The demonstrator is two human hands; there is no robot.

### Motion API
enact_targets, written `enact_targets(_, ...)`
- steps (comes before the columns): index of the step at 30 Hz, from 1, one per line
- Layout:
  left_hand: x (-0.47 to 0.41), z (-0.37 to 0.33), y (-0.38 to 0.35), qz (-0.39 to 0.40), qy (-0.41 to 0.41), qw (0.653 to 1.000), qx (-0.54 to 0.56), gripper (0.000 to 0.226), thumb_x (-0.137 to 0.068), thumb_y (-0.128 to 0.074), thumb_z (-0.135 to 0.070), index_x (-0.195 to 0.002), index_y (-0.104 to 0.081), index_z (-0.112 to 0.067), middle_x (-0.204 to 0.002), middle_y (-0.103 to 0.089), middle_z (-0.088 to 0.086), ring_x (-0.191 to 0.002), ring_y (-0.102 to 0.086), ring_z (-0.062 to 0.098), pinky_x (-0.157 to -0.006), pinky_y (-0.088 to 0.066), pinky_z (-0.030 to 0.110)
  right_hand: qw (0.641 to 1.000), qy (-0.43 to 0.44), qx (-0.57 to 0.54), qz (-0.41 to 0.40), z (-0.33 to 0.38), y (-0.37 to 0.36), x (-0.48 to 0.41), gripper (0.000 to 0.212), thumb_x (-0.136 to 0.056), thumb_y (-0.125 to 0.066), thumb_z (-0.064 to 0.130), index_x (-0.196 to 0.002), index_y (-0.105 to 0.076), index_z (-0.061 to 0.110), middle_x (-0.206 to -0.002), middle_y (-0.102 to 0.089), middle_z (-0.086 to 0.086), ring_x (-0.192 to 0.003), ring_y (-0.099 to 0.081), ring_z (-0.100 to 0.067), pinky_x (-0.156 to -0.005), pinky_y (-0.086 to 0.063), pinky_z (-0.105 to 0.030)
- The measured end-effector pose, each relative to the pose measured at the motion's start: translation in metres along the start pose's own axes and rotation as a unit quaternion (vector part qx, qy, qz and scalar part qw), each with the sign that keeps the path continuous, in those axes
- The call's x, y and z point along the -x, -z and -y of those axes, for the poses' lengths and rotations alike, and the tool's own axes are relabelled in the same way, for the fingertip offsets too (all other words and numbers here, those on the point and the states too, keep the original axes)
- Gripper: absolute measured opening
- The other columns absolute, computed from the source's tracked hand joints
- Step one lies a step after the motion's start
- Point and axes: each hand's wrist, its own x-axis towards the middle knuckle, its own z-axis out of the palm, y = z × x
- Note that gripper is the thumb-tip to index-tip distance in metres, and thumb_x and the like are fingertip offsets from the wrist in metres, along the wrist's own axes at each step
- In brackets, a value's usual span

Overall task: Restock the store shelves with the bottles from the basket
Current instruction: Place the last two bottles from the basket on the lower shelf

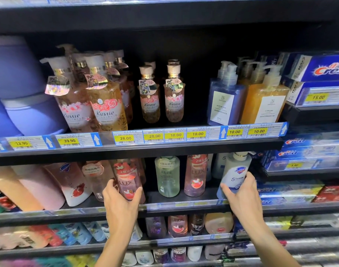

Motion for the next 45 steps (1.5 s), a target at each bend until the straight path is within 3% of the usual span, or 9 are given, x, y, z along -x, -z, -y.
enact_targets(8,-0.023,0.027,0.045,-0.090,0.046,0.995,0.012,0.081,-0.083,-0.080,-0.031,-0.143,-0.035,-0.002,-0.142,-0.039,0.024,-0.137,-0.031,0.037,-0.109,-0.033,0.056,0.996,0.004,-0.002,-0.085,0.014,0.005,0.020,0.065,-0.079,-0.084,0.039,-0.120,-0.047,0.006,-0.117,-0.052,-0.014,-0.113,-0.050,-0.036,-0.089,-0.049,-0.049)
enact_targets(12,-0.051,0.029,0.048,-0.082,0.056,0.995,-0.004,0.097,-0.078,-0.084,-0.035,-0.147,-0.027,0.003,-0.145,-0.037,0.028,-0.136,-0.033,0.041,-0.109,-0.034,0.059,0.998,0.043,-0.038,-0.033,0.040,-0.005,0.042,0.060,-0.083,-0.078,0.048,-0.121,-0.048,0.012,-0.113,-0.054,-0.004,-0.110,-0.056,-0.027,-0.088,-0.050,-0.044)
enact_targets(17,-0.067,0.032,0.039,-0.038,0.070,0.997,-0.024,0.064,-0.075,-0.085,-0.029,-0.110,-0.039,-0.001,-0.117,-0.049,0.026,-0.110,-0.050,0.046,-0.089,-0.046,0.058,0.999,0.033,-0.011,0.042,0.065,-0.028,0.038,0.087,-0.087,-0.072,0.054,-0.146,-0.031,0.004,-0.144,-0.046,-0.014,-0.134,-0.046,-0.032,-0.105,-0.044,-0.045)
enact_targets(21,-0.068,0.034,0.040,-0.011,0.083,0.996,-0.008,0.055,-0.080,-0.081,-0.030,-0.103,-0.038,-0.004,-0.106,-0.057,0.023,-0.097,-0.056,0.043,-0.080,-0.049,0.052,0.998,0.025,0.026,0.043,0.078,-0.039,0.030,0.064,-0.086,-0.074,0.051,-0.116,-0.041,0.004,-0.119,-0.052,-0.015,-0.116,-0.054,-0.036,-0.089,-0.048,-0.044)
enact_targets(31,-0.060,0.048,0.076,0.053,0.017,0.998,0.033,0.046,-0.079,-0.085,-0.035,-0.098,-0.045,-0.021,-0.087,-0.067,-0.001,-0.070,-0.062,0.022,-0.064,-0.047,0.037,0.994,0.018,0.039,0.104,0.080,-0.048,0.022,0.064,-0.087,-0.072,0.053,-0.117,-0.048,0.002,-0.115,-0.057,-0.017,-0.115,-0.058,-0.037,-0.084,-0.047,-0.040)
enact_targets(36,-0.061,0.051,0.081,0.081,0.009,0.996,0.046,0.049,-0.079,-0.084,-0.032,-0.111,-0.048,-0.023,-0.102,-0.065,-0.021,-0.086,-0.058,-0.008,-0.072,-0.046,0.025,0.991,0.019,0.042,0.126,0.079,-0.045,0.018,0.057,-0.091,-0.070,0.051,-0.115,-0.049,0.003,-0.113,-0.055,-0.015,-0.112,-0.058,-0.036,-0.074,-0.037,-0.033)
enact_targets(39,-0.065,0.053,0.082,0.094,0.027,0.995,0.021,0.051,-0.077,-0.085,-0.037,-0.108,-0.046,-0.024,-0.105,-0.069,-0.012,-0.090,-0.067,0.010,-0.077,-0.051,0.035,0.990,0.043,0.043,0.126,0.074,-0.045,0.017,0.054,-0.090,-0.070,0.050,-0.108,-0.048,0.004,-0.110,-0.055,-0.017,-0.111,-0.057,-0.039,-0.078,-0.042,-0.040)
enact_targets(43,-0.048,0.047,0.093,0.064,0.059,0.996,-0.009,0.093,-0.072,-0.088,-0.041,-0.144,-0.035,-0.014,-0.138,-0.055,0.005,-0.125,-0.055,0.026,-0.106,-0.045,0.049,0.990,0.066,0.008,0.123,0.065,-0.040,0.022,0.049,-0.090,-0.072,0.046,-0.099,-0.038,0.012,-0.103,-0.052,-0.010,-0.102,-0.057,-0.036,-0.074,-0.043,-0.040)
enact_targets(45,-0.016,0.030,0.100,-0.005,0.045,0.999,0.000,0.077,-0.075,-0.086,-0.036,-0.136,-0.044,-0.015,-0.134,-0.056,0.008,-0.125,-0.053,0.030,-0.108,-0.043,0.051,0.989,0.082,-0.002,0.121,0.060,-0.037,0.026,0.048,-0.090,-0.072,0.045,-0.099,-0.036,0.015,-0.099,-0.049,-0.004,-0.094,-0.056,-0.029,-0.070,-0.041,-0.036)
